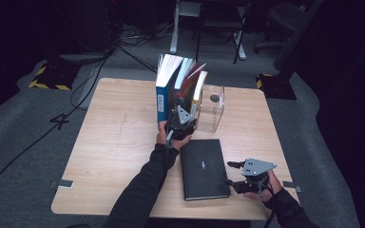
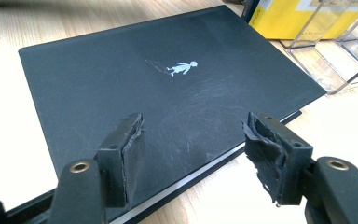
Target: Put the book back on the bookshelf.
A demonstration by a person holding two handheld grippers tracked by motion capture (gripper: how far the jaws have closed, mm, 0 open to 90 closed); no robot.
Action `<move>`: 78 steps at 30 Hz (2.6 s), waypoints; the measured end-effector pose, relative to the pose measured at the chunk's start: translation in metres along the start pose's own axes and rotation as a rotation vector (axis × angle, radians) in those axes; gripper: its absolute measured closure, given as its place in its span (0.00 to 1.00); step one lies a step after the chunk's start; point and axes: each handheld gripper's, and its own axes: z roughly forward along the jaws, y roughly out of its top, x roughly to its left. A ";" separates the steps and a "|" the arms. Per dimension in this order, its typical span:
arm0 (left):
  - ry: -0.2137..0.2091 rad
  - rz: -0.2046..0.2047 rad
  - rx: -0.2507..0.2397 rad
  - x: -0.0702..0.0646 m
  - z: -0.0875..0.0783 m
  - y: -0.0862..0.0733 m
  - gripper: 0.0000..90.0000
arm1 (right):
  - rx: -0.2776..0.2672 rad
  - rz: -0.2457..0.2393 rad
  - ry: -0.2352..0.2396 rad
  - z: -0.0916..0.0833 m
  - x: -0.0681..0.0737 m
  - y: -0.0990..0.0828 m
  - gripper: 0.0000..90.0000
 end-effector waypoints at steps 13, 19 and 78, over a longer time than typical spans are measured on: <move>0.089 -0.012 -0.088 -0.013 -0.009 0.065 0.53 | 0.005 -0.008 0.003 0.001 0.001 0.001 0.42; 0.152 -0.019 -0.071 -0.013 -0.003 0.087 0.60 | 0.004 -0.010 -0.001 0.000 0.002 0.001 0.42; -0.056 0.121 -0.126 0.005 -0.060 0.041 0.60 | 0.000 0.023 0.022 -0.005 -0.002 -0.002 0.43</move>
